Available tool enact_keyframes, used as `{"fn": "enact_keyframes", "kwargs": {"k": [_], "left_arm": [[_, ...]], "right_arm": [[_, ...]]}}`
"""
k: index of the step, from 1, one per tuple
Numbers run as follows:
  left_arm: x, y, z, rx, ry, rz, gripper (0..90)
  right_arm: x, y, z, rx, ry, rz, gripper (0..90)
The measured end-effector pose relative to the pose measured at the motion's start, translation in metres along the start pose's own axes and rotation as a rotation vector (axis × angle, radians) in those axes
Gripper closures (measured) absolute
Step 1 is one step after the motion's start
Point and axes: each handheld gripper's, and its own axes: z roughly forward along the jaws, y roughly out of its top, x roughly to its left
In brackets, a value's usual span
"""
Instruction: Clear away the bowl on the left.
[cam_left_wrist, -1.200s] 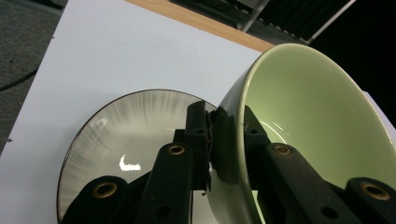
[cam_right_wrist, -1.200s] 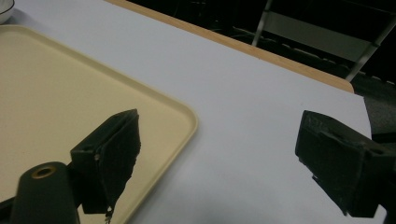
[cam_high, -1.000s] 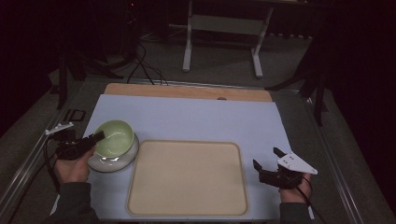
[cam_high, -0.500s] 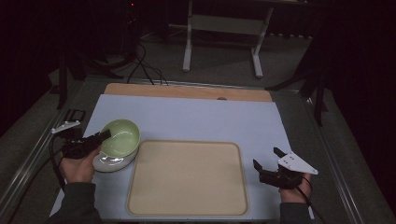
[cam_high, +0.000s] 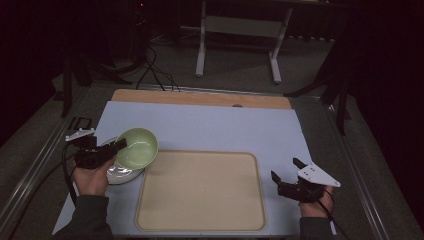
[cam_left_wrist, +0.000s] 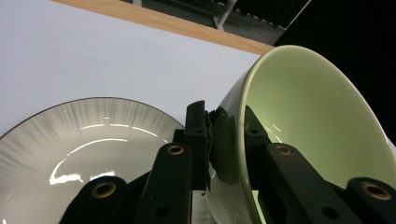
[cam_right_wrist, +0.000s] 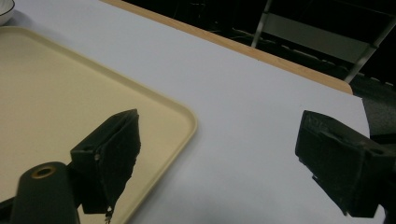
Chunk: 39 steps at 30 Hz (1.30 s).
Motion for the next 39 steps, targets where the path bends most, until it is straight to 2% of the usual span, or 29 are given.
{"fn": "enact_keyframes", "kwargs": {"k": [11,39], "left_arm": [[-0.009,0.0,0.003,0.003,-0.012,0.008,79.6],[-0.03,-0.005,0.017,0.04,-0.035,0.059,79.4]], "right_arm": [[0.0,0.0,0.0,0.0,0.0,0.0,13.7],[0.0,0.0,0.0,0.001,0.001,0.001,13.7]]}}
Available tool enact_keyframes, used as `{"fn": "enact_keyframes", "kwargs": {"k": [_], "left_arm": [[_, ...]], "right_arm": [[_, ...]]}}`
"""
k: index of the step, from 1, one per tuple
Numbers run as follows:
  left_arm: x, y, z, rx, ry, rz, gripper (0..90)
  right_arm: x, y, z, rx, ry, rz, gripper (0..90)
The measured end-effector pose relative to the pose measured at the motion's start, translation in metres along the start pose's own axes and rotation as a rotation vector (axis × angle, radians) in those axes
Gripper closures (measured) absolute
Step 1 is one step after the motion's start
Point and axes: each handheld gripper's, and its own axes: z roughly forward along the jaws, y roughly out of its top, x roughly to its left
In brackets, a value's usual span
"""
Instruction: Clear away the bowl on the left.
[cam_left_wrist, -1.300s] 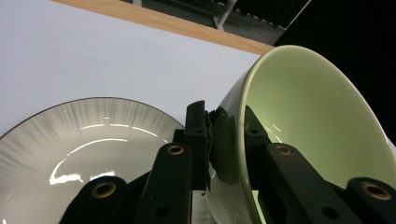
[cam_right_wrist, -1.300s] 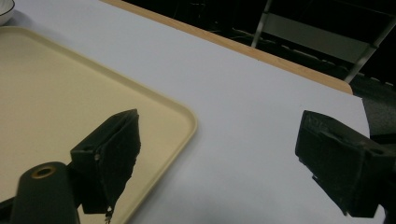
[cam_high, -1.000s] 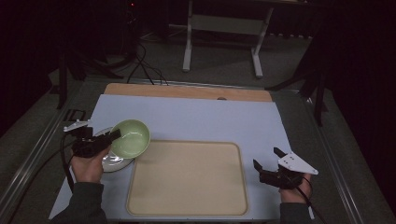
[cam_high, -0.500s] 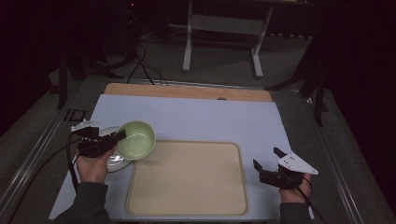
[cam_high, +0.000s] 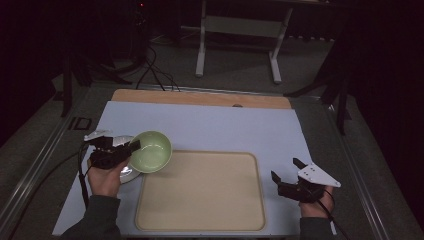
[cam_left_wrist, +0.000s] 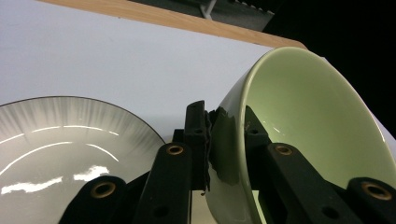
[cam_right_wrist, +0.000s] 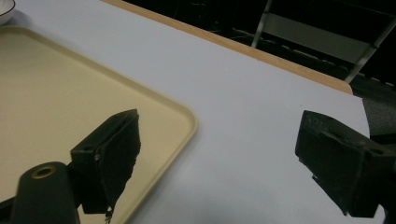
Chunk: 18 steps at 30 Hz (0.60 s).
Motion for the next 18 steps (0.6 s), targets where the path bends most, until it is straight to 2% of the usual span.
{"fn": "enact_keyframes", "kwargs": {"k": [18], "left_arm": [[-0.012,-0.004,0.009,0.018,-0.027,0.013,79.5]], "right_arm": [[0.0,0.0,0.0,0.0,0.0,0.0,13.7]]}}
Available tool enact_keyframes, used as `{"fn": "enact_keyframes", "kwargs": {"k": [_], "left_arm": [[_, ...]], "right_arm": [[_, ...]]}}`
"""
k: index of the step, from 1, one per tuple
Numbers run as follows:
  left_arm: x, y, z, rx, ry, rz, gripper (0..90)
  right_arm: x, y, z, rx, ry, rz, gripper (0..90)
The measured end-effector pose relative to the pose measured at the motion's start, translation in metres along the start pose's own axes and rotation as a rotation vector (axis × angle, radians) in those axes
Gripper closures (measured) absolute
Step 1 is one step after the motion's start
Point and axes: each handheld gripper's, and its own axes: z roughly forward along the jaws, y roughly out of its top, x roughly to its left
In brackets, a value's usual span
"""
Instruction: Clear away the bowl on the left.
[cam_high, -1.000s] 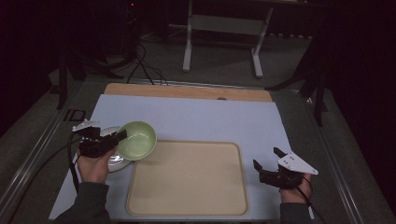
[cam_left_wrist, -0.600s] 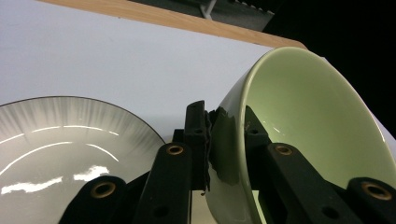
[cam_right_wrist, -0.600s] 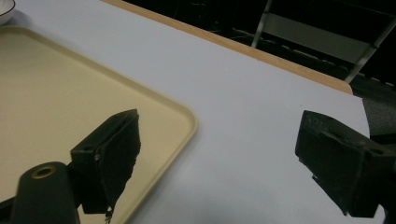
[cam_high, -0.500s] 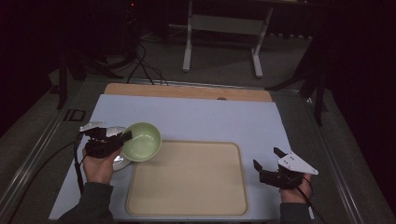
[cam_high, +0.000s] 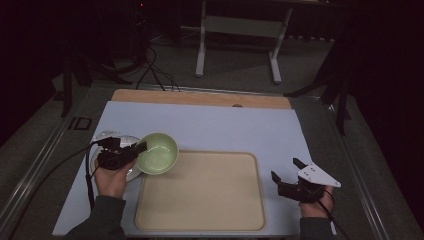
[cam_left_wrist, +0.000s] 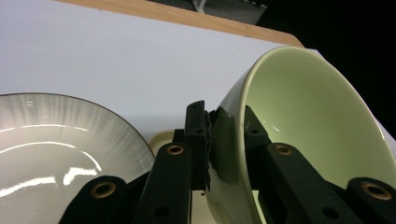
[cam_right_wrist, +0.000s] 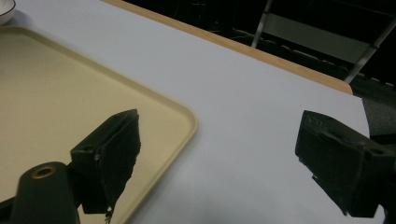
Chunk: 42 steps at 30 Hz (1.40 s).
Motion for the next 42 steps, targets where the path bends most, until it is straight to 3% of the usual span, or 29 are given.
{"fn": "enact_keyframes", "kwargs": {"k": [42], "left_arm": [[-0.032,-0.009,0.02,0.039,-0.051,0.046,79.5]], "right_arm": [[0.0,0.0,0.0,-0.002,0.0,0.001,13.6]]}}
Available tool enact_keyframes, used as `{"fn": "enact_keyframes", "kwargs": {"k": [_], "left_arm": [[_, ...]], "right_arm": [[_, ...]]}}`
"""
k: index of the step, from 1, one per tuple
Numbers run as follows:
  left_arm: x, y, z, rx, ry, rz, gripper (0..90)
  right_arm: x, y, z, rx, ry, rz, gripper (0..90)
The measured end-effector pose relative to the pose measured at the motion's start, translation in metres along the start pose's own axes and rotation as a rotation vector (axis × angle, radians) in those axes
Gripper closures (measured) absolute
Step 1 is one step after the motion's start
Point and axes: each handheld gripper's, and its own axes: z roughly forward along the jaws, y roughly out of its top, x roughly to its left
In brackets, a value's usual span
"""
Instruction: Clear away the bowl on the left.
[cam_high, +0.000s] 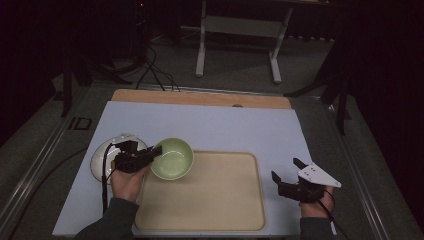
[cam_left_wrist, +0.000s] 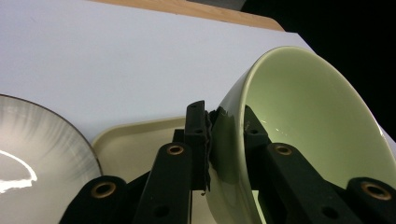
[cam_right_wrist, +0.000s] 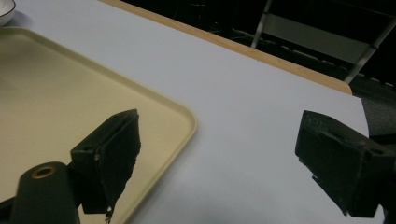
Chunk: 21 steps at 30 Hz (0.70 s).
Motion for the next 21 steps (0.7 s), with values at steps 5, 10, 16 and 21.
{"fn": "enact_keyframes", "kwargs": {"k": [5,10,16,21], "left_arm": [[-0.004,-0.002,0.003,0.007,-0.005,0.006,79.6],[-0.008,-0.004,0.007,0.013,-0.01,0.01,79.5],[-0.014,-0.006,0.013,0.031,-0.018,0.022,79.5],[-0.018,-0.009,0.018,0.04,-0.025,0.026,79.5]], "right_arm": [[0.0,0.0,0.0,0.0,0.002,0.0,13.7],[0.0,0.0,0.001,-0.001,0.004,-0.001,13.6],[0.0,0.0,0.001,0.0,0.004,-0.002,13.7],[0.0,0.0,0.001,-0.001,0.006,-0.003,13.7]]}}
